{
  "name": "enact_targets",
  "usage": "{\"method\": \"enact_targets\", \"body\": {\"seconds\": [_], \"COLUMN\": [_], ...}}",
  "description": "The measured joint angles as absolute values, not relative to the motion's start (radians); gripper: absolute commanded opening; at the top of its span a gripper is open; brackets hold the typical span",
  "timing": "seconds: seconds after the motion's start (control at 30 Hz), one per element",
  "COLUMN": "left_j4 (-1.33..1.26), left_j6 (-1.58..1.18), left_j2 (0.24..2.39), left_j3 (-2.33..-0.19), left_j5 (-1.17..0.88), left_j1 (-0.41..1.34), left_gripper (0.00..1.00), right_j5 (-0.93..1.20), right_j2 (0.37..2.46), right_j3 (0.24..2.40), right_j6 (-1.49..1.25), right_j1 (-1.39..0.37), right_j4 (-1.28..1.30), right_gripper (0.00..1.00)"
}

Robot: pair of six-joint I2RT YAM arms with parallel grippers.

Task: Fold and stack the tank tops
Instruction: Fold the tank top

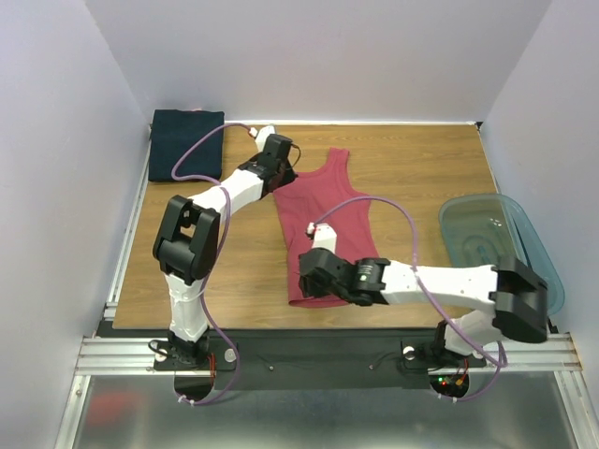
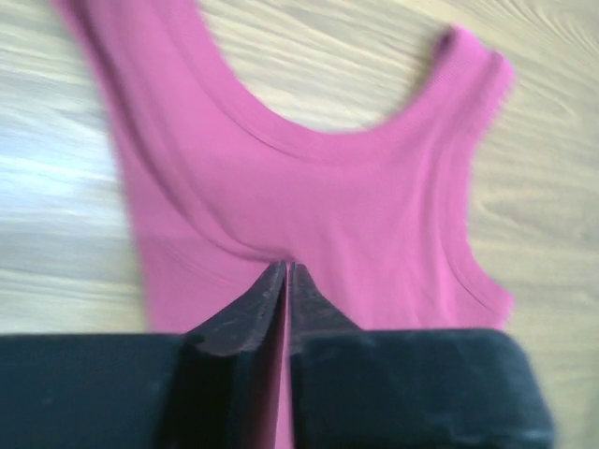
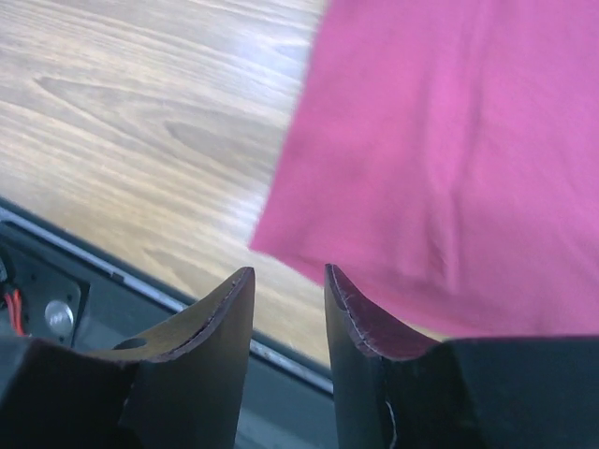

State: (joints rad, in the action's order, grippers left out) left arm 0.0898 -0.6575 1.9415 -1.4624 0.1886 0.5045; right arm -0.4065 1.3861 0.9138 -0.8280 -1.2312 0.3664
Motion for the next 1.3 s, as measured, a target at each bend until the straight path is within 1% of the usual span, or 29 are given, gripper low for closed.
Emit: {"method": "enact_targets", "body": {"seconds": [0.13,0.23,0.37,0.53,0.63,0.87,0.93,0.97,1.0,1.07,1.1,1.13,1.2,1.23,1.3], "left_j4": [0.097,0.102,0.098,0.089,0.096,0.115,0.124,0.135,0.136,0.146,0.148,0.148,0.149,0.149,0.149], "left_j6": [-0.664,-0.66,-0.651,-0.645,-0.641,-0.622,-0.612,-0.598,-0.593,-0.575,-0.569,-0.561,-0.546,-0.539,-0.526], "left_j2": [1.944,1.966,2.028,2.099,2.125,2.17,2.178,2.189,2.191,2.195,2.197,2.199,2.199,2.199,2.199], "left_j3": [-1.436,-1.436,-1.437,-1.468,-1.498,-1.571,-1.587,-1.607,-1.611,-1.623,-1.628,-1.631,-1.633,-1.635,-1.637], "left_j5": [0.189,0.184,0.162,0.149,0.147,0.133,0.13,0.125,0.124,0.116,0.113,0.109,0.102,0.098,0.089], "left_j1": [0.462,0.453,0.458,0.459,0.459,0.459,0.459,0.459,0.459,0.459,0.459,0.459,0.459,0.459,0.459], "left_gripper": [0.03,0.0,0.0,0.0,0.0,0.0,0.0,0.01,0.04,0.07,0.09,0.14,0.17,0.22,0.26], "right_j5": [-0.412,-0.423,-0.436,-0.436,-0.418,-0.302,-0.276,-0.236,-0.221,-0.205,-0.2,-0.198,-0.197,-0.198,-0.201], "right_j2": [1.534,1.614,1.699,1.748,1.748,1.761,1.785,1.829,1.839,1.849,1.859,1.86,1.856,1.852,1.831], "right_j3": [1.008,1.027,1.027,1.026,1.026,1.028,1.059,1.108,1.12,1.136,1.153,1.162,1.171,1.171,1.171], "right_j6": [-0.782,-0.761,-0.751,-0.738,-0.725,-0.691,-0.687,-0.688,-0.69,-0.694,-0.698,-0.701,-0.706,-0.706,-0.708], "right_j1": [-1.231,-1.231,-1.231,-1.231,-1.231,-1.231,-1.23,-1.23,-1.23,-1.23,-1.23,-1.23,-1.231,-1.231,-1.23], "right_j4": [0.357,0.356,0.358,0.353,0.342,0.272,0.26,0.228,0.219,0.215,0.211,0.208,0.202,0.2,0.203], "right_gripper": [0.39,0.39,0.37,0.33,0.33,0.33,0.34,0.37,0.41,0.43,0.45,0.47,0.51,0.51,0.52]}}
